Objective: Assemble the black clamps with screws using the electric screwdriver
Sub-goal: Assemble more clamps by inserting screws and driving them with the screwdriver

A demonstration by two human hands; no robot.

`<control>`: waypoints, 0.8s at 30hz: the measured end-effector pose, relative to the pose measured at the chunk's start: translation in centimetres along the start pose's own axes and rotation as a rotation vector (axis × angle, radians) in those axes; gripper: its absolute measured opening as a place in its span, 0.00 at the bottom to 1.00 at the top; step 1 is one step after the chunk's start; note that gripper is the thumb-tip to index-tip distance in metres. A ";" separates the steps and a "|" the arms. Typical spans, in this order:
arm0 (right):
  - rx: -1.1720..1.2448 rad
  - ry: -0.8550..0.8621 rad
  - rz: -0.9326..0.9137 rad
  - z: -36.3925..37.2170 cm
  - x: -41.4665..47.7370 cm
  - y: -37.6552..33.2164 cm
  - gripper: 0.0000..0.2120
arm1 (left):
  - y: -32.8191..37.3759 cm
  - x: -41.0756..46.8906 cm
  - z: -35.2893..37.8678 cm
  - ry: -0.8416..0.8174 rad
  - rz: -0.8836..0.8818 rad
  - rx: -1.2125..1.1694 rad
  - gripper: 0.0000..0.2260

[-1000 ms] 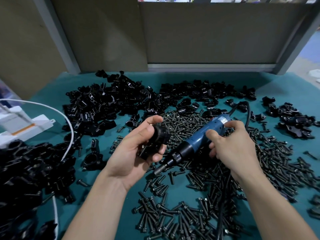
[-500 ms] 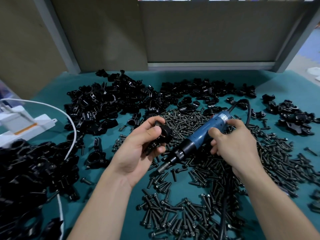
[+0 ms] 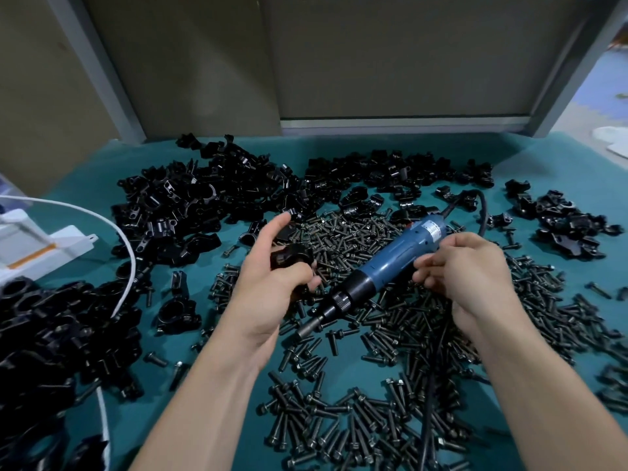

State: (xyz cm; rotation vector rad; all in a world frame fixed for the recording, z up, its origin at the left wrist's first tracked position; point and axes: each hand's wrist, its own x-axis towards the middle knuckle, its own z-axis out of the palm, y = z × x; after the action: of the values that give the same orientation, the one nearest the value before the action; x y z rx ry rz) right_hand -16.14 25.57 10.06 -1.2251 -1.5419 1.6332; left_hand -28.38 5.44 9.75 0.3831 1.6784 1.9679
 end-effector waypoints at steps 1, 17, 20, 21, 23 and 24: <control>0.012 0.021 0.011 -0.2 0.1 -0.1 0.13 | 0.0 0.0 0.2 0.014 0.020 0.120 0.35; -0.125 -0.121 0.046 -1.1 0.7 -0.2 0.11 | -0.3 -1.4 4.4 -0.043 0.241 1.383 0.36; -0.054 -0.128 0.080 -1.2 0.4 -0.4 0.11 | 0.5 -1.0 5.0 -0.051 0.072 1.312 0.28; -0.032 -0.120 0.081 -1.3 0.4 -0.4 0.12 | 0.7 -1.0 5.0 -0.064 0.003 1.258 0.27; 0.046 -0.094 0.080 -1.3 0.4 -0.5 0.12 | 1.4 -0.7 4.3 -0.146 -0.165 0.964 0.23; 0.099 -0.081 0.074 -1.3 0.4 -0.5 0.12 | 1.8 -0.5 3.8 -0.199 -0.258 0.744 0.22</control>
State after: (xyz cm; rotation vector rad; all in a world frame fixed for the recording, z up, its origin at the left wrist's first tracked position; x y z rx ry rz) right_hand -15.27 26.57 10.57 -1.1896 -1.4606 1.8046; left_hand -26.30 8.12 12.27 0.5643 2.1473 1.0331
